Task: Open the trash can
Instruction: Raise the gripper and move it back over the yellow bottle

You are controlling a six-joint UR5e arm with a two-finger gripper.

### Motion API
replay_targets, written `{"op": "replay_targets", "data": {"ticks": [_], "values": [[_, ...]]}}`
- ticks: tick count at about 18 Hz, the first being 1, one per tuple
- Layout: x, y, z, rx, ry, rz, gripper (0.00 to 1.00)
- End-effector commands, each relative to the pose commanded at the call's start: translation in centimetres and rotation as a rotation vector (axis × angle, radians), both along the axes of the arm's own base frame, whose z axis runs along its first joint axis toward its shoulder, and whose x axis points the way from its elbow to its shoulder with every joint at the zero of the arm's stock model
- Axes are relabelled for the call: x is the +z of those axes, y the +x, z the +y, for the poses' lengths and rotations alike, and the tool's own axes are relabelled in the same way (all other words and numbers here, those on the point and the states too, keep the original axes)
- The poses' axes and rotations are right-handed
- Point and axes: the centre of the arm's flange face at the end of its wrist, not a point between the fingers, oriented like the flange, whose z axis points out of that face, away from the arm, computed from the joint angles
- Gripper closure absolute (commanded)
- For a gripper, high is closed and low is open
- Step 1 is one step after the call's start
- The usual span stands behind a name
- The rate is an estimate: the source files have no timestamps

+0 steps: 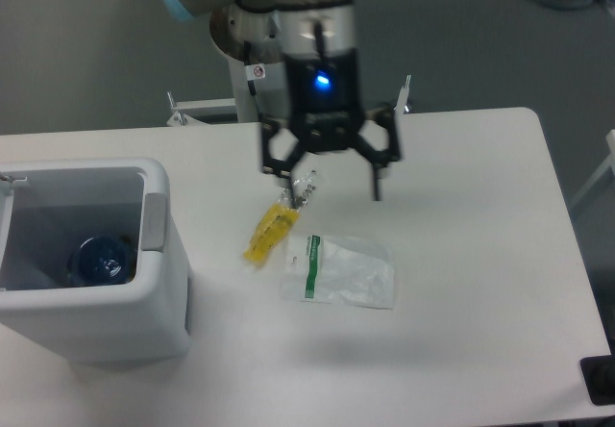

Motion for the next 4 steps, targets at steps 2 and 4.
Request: {"op": "replay_targets", "data": {"ticks": [2,4], "values": [[-2.4,-2.5,-0.8,-0.029,-0.052,-0.009,0.00],[-3.7,-4.0,-1.4,-0.045,-0.101,-0.003,0.00]]}}
